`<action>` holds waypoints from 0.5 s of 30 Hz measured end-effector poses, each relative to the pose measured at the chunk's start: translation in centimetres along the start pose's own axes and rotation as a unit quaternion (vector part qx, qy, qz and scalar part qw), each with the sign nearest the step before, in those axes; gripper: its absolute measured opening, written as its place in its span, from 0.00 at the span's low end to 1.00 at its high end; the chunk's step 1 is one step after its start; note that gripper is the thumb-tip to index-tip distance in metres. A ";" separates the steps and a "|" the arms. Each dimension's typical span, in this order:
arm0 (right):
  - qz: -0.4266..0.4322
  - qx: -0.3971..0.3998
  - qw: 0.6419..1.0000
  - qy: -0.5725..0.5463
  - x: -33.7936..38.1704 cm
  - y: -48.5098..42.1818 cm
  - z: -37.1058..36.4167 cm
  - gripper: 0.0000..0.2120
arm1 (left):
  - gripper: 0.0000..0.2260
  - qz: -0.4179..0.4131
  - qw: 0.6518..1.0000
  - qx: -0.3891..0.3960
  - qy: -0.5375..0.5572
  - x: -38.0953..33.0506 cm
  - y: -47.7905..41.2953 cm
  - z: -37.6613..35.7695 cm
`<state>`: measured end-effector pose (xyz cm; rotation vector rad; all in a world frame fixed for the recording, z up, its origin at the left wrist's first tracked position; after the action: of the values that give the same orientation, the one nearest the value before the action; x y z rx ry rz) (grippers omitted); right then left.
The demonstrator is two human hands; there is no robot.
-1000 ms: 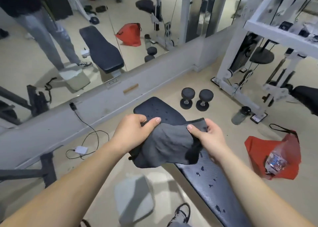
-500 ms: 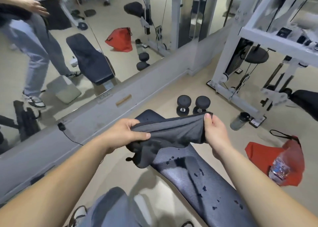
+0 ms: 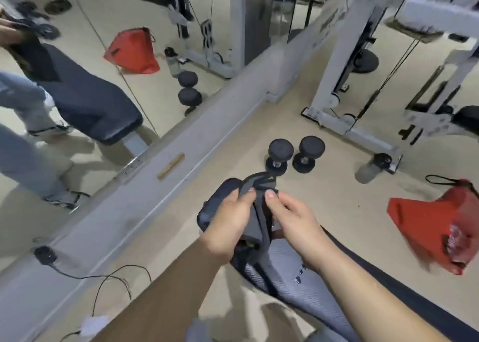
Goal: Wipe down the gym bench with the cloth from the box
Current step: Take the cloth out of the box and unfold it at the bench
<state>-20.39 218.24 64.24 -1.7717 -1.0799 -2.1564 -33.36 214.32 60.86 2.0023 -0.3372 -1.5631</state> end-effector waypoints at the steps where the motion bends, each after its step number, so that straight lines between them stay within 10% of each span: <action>1: -0.016 0.029 0.999 -0.015 -1.3 -1.5 -0.9 0.22 | 0.22 -0.009 1.000 0.012 0.009 0.7 -1.2 0.8; 6: -0.055 0.116 0.981 -0.143 -9.5 -9.1 -1.8 0.22 | 0.08 -0.126 0.988 -0.057 -0.065 5.0 -6.5 5.7; 10: -0.096 -0.015 0.992 -0.085 -19.3 -13.7 0.0 0.17 | 0.06 -0.158 0.984 -0.087 0.009 9.0 -10.3 8.0; 15: -0.086 0.181 0.951 -0.237 -25.9 -14.1 -2.5 0.15 | 0.08 -0.193 0.975 0.035 0.106 11.5 -12.9 4.6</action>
<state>-22.37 218.82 34.73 -2.1184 -1.6650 -1.4934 -36.31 217.38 43.48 2.3697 0.0907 -1.5529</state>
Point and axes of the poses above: each hand's wrist, its own y-axis away from the middle knuckle, its own z-axis out of the back of the hand, x = y × z, the point moved 6 cm from there along -y, towards the middle knuckle, and after that the axes turned 7 degrees about x, right-handed, at the moved point
